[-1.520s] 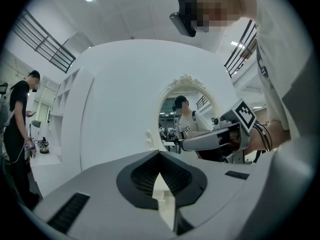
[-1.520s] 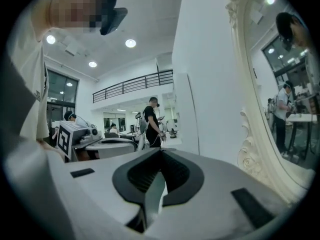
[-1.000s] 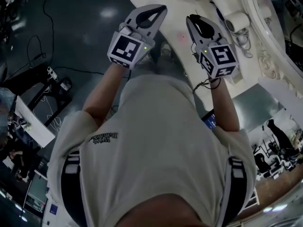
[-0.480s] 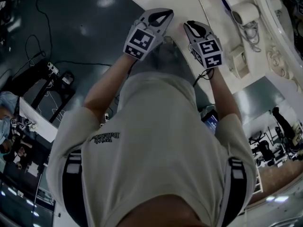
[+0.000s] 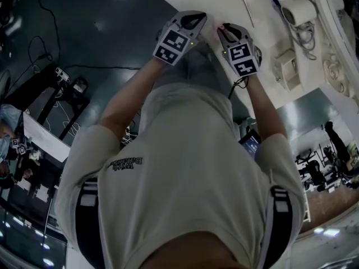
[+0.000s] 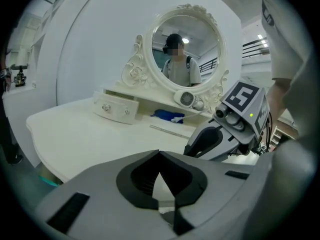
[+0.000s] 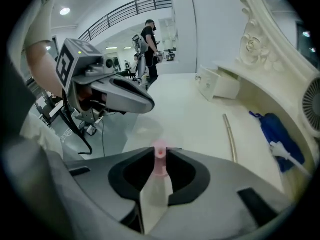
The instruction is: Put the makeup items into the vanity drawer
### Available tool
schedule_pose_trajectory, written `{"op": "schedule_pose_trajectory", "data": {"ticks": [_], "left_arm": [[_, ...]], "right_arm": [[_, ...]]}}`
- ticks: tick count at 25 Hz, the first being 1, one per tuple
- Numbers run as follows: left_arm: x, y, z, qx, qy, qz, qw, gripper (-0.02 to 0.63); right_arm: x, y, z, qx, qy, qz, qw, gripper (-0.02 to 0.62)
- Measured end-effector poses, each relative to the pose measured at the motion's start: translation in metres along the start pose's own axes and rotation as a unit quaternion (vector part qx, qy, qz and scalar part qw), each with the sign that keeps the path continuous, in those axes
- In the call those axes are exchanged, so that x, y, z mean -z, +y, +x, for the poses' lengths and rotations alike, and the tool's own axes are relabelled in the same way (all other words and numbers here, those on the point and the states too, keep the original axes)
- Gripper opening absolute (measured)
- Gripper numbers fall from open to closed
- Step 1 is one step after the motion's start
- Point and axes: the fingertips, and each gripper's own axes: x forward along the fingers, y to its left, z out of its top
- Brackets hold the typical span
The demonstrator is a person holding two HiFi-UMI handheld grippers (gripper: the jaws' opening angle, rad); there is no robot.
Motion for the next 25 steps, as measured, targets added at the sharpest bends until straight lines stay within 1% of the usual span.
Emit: {"op": "schedule_pose_trajectory", "data": {"ticks": [6,8,11,14,17,20,25], "left_arm": [[0.008,0.001,0.001,-0.005,0.005,-0.004,1.0000,0.012],[0.006,0.001,0.001,-0.006,0.004,-0.004,1.0000,0.012],[0.000,0.001,-0.001,-0.008,-0.002,-0.005,1.0000,0.011],[-0.008,0.001,-0.005,-0.011,-0.010,-0.004,0.9999,0.012],[-0.020,0.004,-0.011,-0.017,-0.021,-0.002,0.9996,0.011],[-0.040,0.009,-0.021,-0.028,-0.039,0.001,0.9988,0.011],[-0.089,0.021,-0.045,-0.052,-0.082,0.017,0.9952,0.011]], "right_arm": [[0.000,-0.002,0.000,0.004,-0.010,0.006,1.000,0.064],[-0.001,-0.002,0.000,0.004,-0.015,0.010,1.000,0.051],[-0.007,-0.006,-0.003,0.017,-0.027,0.013,0.999,0.037],[-0.017,-0.012,-0.011,0.025,-0.044,0.021,0.999,0.037],[-0.035,-0.021,-0.022,0.031,-0.065,0.025,0.997,0.035],[-0.061,-0.029,-0.038,0.041,-0.092,0.021,0.995,0.037],[-0.116,-0.040,-0.075,0.059,-0.148,-0.002,0.987,0.035]]}}
